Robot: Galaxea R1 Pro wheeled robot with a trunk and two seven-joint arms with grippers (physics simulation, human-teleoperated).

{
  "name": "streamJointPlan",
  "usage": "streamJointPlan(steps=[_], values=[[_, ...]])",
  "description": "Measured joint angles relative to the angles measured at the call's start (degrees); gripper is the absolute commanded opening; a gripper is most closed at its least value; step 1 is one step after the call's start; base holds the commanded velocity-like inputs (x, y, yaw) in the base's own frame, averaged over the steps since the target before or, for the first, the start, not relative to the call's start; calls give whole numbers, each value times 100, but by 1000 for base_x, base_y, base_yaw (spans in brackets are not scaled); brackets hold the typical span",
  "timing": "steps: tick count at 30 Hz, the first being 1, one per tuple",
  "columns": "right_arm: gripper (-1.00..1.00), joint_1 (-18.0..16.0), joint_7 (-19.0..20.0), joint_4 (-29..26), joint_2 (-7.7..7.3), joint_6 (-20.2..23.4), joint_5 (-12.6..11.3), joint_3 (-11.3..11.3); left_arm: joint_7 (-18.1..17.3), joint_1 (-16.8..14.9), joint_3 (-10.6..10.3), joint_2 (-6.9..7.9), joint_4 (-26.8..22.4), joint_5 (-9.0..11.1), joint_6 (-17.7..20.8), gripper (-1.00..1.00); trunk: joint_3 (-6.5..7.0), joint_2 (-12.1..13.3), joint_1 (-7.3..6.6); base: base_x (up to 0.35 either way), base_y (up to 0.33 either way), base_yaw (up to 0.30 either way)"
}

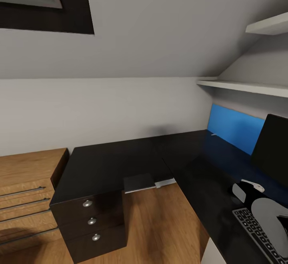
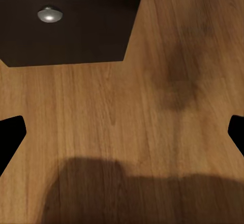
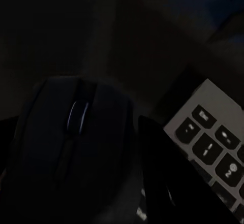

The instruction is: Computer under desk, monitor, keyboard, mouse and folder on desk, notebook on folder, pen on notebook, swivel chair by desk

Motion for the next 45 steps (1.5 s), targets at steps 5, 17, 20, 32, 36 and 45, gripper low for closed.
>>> streamJointPlan(steps=[5, 17, 20, 32, 36, 45], values=[[-100, 0, 0, 0, 0, -2, 0, 0, 7, 0, -1, 0, 1, 24, 6, 100, -90, -201, 110, 0, 0, 0], [-100, -2, 0, 0, 0, -5, 21, 25, -54, 0, -10, 14, 0, -1, -1, 100, -198, -443, 242, 0, 0, 0], [-100, -1, -1, 0, 0, -5, 12, 77, -54, 0, -10, 16, 0, -8, -3, 100, -198, -443, 241, 120, 0, 0], [-100, -2, -4, 0, 0, -5, 13, 103, -56, 0, 30, 25, -2, -7, -2, 100, -198, -443, 242, 40, 0, 0], [-100, 0, -5, 0, -1, -6, 9, 130, -42, 0, 46, 21, -45, 19, 3, 100, -198, -443, 242, 13, 0, 0], [-100, -2, -9, 0, -1, -19, 2, 142, -20, 0, 34, 9, -62, 35, 6, 100, -323, -722, 395, 1, 0, 0]])
